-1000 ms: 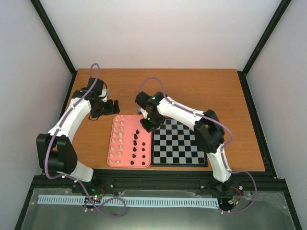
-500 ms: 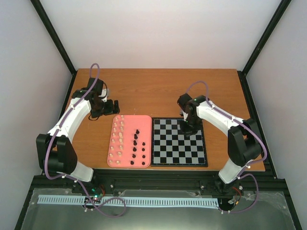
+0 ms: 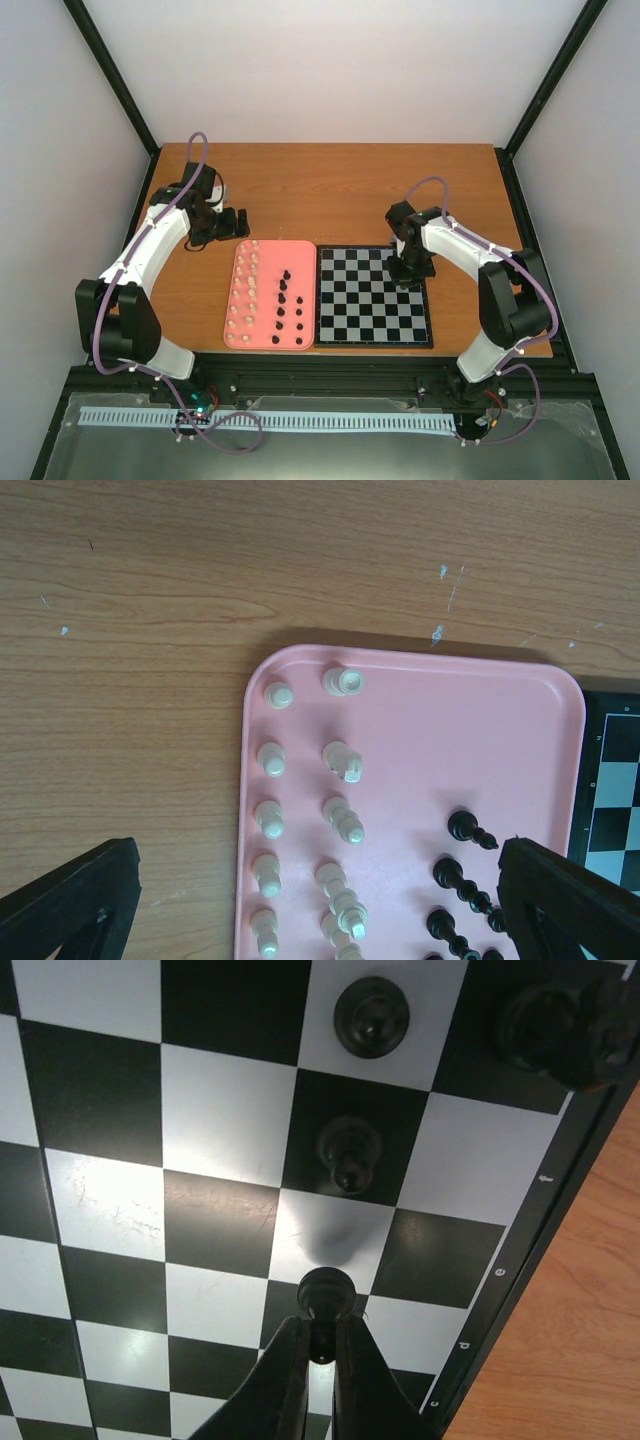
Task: Set up the chess pieces on the board
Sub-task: Place the chess piece on the chessboard, then pick up the chess piece from the storage box, then place the chess piece on the chessboard, then pick up the chess piece from the storage box.
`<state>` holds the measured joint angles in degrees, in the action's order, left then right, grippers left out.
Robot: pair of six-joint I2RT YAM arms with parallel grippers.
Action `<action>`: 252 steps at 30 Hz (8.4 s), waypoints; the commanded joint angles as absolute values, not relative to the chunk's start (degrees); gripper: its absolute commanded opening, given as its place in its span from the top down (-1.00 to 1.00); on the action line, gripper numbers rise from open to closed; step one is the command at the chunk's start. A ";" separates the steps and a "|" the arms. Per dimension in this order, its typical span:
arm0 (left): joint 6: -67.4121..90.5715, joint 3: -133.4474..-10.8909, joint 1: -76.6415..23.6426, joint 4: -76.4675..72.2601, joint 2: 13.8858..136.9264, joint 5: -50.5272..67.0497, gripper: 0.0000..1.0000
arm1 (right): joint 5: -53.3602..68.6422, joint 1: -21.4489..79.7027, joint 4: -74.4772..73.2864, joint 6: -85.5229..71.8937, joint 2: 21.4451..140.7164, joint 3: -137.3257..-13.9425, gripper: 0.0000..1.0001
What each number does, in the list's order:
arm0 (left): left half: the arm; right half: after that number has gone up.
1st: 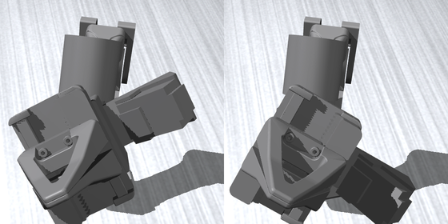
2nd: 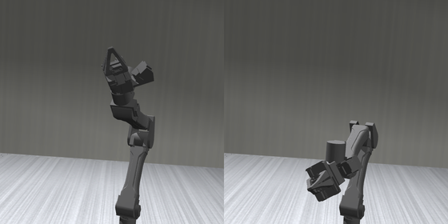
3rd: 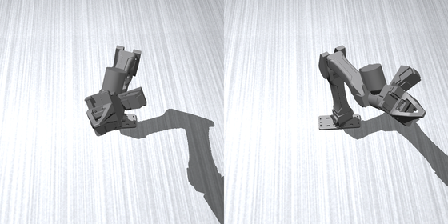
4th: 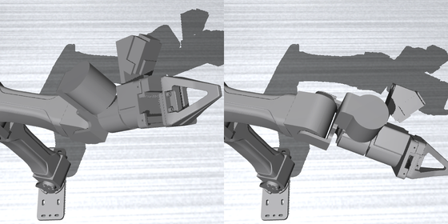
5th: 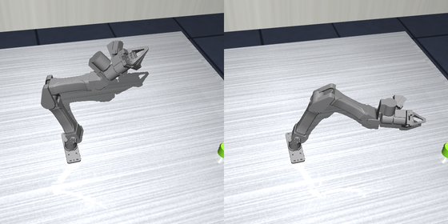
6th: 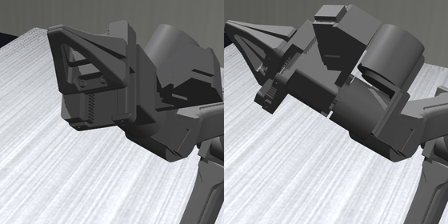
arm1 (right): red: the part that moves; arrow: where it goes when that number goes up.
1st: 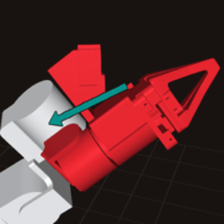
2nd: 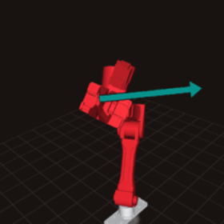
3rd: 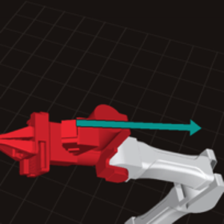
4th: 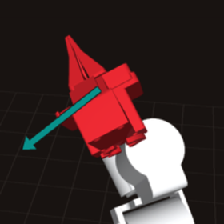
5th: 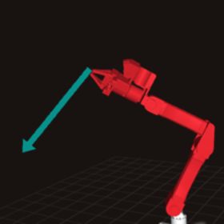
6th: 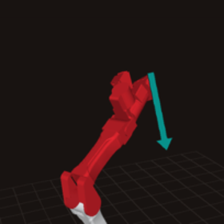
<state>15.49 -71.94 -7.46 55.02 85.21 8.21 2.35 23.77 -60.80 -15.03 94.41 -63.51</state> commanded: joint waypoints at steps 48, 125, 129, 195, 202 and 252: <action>16.25 -72.51 -7.65 54.21 85.31 8.69 -1.00 | 5.22 29.19 -68.12 -15.33 91.87 -77.12 0.15; 16.61 -70.40 -7.65 53.00 82.29 9.84 -1.00 | 3.46 36.99 -62.71 -23.37 92.23 -70.25 0.94; 16.70 -70.48 -7.65 52.84 82.60 9.96 -1.00 | 1.88 32.06 -61.60 -25.19 85.91 -62.96 0.94; 16.50 -70.84 -7.65 52.98 85.29 9.84 -1.00 | 6.35 22.56 -54.72 -20.69 89.16 -56.46 0.48; 16.43 -70.93 -7.65 53.22 85.00 9.67 -1.00 | 6.63 22.98 -59.84 -21.39 84.08 -60.22 0.23; 17.05 -69.63 -7.66 52.39 82.47 11.10 -1.00 | 17.07 57.49 -58.89 -14.87 124.57 -95.45 0.65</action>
